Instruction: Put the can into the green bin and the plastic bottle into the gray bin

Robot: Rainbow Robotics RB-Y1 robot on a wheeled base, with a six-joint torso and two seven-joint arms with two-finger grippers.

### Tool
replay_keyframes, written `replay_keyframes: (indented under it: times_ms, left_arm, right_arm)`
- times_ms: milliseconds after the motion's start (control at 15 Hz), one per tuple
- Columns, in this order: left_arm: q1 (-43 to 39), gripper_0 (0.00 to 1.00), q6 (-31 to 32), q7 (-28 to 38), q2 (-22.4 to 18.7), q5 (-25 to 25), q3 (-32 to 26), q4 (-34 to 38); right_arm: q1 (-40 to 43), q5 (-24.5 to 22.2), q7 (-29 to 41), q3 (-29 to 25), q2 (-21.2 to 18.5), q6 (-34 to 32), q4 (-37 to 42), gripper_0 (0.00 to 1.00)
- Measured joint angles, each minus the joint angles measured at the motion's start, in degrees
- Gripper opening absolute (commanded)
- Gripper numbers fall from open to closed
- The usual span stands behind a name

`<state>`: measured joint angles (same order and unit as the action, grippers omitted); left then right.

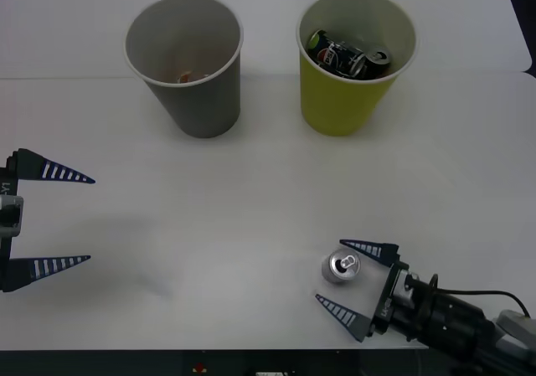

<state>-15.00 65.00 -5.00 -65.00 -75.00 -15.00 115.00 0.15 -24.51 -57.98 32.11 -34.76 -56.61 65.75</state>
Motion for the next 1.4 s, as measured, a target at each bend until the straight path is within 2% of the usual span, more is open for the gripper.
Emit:
replay_keyframes:
  times_ms: [133,200,267,333,400,1000,1267,1400]
  left_arm:
    - [0.0,1.00,0.0,0.0,0.0,0.0,0.0,0.0]
    - [0.0,1.00,0.0,0.0,0.0,0.0,0.0,0.0]
    - [0.0,1.00,0.0,0.0,0.0,0.0,0.0,0.0]
    - [0.0,1.00,0.0,0.0,0.0,0.0,0.0,0.0]
    - [0.0,1.00,0.0,0.0,0.0,0.0,0.0,0.0]
    - [0.0,1.00,0.0,0.0,0.0,0.0,0.0,0.0]
    - [0.0,1.00,0.0,0.0,0.0,0.0,0.0,0.0]
    - [0.0,1.00,0.0,0.0,0.0,0.0,0.0,0.0]
  right_arm:
    - [-0.5,0.0,-0.5,0.1,0.6,0.3,0.0,1.00]
    - [-0.7,0.0,-0.8,0.1,0.7,0.4,0.1,0.93]
    - [-0.7,0.0,-1.0,0.1,0.7,0.4,0.1,0.42]
    - [-0.7,0.0,-1.2,0.1,0.7,0.4,0.1,0.08]
    - [-0.7,0.0,-1.4,0.1,0.6,0.5,0.0,0.00]
    - [-1.0,0.0,-1.4,-0.2,0.1,0.4,0.1,0.00]
    - [-1.0,-0.3,-0.1,-2.0,-1.4,-0.1,1.9,0.00]
    - [-0.8,-4.4,3.7,-4.7,-2.2,-0.1,4.1,0.00]
